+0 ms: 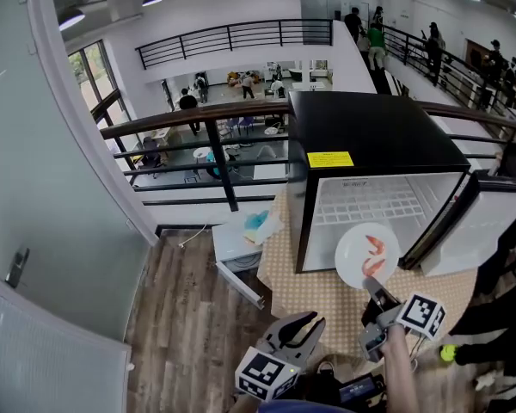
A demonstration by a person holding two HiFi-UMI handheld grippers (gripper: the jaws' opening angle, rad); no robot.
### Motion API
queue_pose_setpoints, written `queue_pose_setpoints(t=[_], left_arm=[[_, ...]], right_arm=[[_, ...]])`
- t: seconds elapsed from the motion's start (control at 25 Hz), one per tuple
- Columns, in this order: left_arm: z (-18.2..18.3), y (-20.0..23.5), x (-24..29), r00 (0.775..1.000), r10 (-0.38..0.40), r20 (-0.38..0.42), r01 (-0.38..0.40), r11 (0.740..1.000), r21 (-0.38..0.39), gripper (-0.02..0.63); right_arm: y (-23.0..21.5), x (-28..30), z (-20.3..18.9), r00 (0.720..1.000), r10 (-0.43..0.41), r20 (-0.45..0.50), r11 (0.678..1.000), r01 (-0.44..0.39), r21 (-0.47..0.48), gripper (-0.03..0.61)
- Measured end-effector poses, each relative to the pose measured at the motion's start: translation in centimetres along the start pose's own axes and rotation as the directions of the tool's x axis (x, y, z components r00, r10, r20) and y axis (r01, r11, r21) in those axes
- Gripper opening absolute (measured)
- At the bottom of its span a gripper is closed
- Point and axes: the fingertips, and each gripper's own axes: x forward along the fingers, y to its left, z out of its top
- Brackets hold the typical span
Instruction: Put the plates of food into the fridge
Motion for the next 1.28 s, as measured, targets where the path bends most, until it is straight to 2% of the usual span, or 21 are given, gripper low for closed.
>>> queue_pose_setpoints(t=[0.28, 0.48, 0.72, 0.88, 1.08, 1.2, 1.28], left_arm=[[1.3, 0.1, 2.6, 0.999, 0.043, 0.012, -0.043, 0.999, 0.005, 0.069], [1.6, 0.1, 4.3, 0.997, 0.074, 0.009, -0.074, 0.997, 0.007, 0.069], [1.7, 0.4, 6.1, 0.993, 0.115, 0.011, -0.115, 0.993, 0.015, 0.069], [1.5, 0.3, 6.9, 0.992, 0.129, 0.002, -0.129, 0.991, 0.022, 0.069], [1.5, -0.1, 7.7, 0.99, 0.142, -0.006, -0.142, 0.989, 0.029, 0.069], [1.4, -0.2, 8.1, 0.988, 0.153, -0.01, -0.153, 0.988, 0.03, 0.069], [1.3, -0.2, 8.3, 0.987, 0.161, -0.015, -0.16, 0.987, 0.03, 0.069]], right_arm=[[1.3, 4.1, 2.9, 0.996, 0.05, -0.071, 0.998, -0.054, -0.044, 0.026], [2.3, 7.3, 4.4, 0.987, 0.102, -0.121, 0.994, -0.107, -0.033, 0.026], [3.1, 11.2, 5.8, 0.968, 0.198, -0.155, 0.978, -0.185, 0.095, 0.026], [2.4, 13.1, 6.1, 0.96, 0.213, -0.182, 0.966, -0.179, 0.186, 0.026], [1.2, 14.8, 6.6, 0.962, 0.188, -0.197, 0.969, -0.149, 0.197, 0.026], [1.0, 15.3, 6.8, 0.957, 0.209, -0.199, 0.956, -0.158, 0.246, 0.026], [1.0, 15.5, 7.0, 0.953, 0.219, -0.207, 0.955, -0.166, 0.246, 0.034]])
